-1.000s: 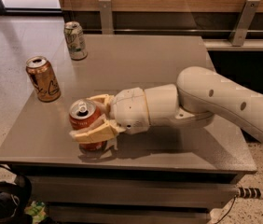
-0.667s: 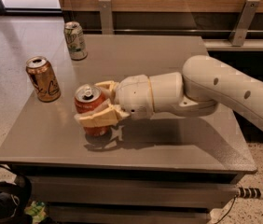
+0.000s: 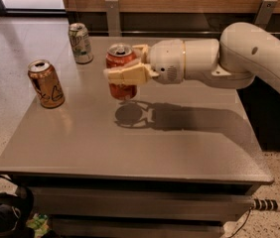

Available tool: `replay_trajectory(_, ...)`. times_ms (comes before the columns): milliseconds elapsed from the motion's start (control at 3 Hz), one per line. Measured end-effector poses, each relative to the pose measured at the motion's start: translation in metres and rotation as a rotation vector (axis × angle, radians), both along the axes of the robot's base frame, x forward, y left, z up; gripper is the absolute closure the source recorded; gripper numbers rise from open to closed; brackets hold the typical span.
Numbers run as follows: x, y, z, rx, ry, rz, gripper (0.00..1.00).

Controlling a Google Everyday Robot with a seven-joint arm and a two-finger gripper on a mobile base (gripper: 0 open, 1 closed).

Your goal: Move coke can near 7up can

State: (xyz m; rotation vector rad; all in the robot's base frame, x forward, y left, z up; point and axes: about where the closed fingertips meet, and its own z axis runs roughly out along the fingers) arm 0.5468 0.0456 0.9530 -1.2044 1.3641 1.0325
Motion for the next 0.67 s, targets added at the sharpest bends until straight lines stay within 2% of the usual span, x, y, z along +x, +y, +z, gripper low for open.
replay_trajectory(333, 0.040, -0.014, 0.023, -0.034, -0.013, -0.057, 1.00)
replay_trajectory(667, 0.082, -0.019, 0.031, -0.044, -0.061, -0.116, 1.00)
